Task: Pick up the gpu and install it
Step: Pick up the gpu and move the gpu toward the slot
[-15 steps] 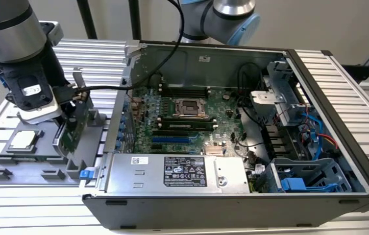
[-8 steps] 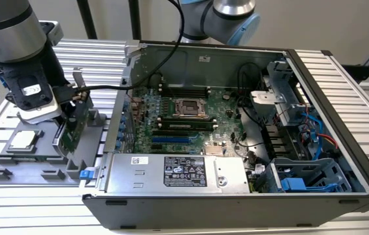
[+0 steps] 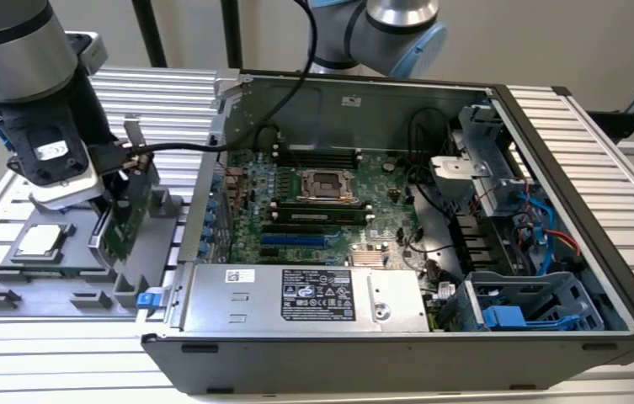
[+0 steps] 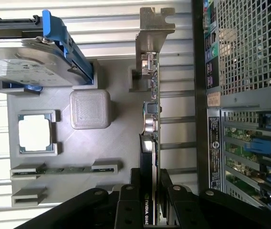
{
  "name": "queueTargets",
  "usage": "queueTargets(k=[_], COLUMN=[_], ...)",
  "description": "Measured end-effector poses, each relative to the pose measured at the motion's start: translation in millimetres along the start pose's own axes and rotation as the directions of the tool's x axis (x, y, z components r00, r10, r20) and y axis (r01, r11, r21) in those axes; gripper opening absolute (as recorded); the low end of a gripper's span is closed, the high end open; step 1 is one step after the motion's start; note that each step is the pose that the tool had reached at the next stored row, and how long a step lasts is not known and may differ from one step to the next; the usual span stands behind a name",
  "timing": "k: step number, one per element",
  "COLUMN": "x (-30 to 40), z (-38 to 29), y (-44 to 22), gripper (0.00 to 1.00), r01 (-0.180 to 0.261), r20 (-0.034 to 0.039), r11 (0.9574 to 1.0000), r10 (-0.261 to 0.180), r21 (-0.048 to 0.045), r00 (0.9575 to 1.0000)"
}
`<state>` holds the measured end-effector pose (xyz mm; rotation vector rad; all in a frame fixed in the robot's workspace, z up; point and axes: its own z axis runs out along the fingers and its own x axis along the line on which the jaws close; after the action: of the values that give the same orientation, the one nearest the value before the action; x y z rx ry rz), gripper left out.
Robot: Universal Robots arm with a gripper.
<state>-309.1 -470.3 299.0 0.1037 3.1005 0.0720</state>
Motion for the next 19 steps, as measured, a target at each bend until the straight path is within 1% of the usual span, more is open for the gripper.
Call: queueTargets(k=[10, 19], x=[-0.5, -1.0], z=[-14.1, -28.2], y=[0.7, 1.3], gripper=[0.00, 0.00], r01=[0.000, 0.000], r20=[0.0000, 0.0001], r11=[1.0000, 1.0000], r10=[0.000, 0.000], r21=[0.0000, -0.0001], r00=[1.0000, 1.0000])
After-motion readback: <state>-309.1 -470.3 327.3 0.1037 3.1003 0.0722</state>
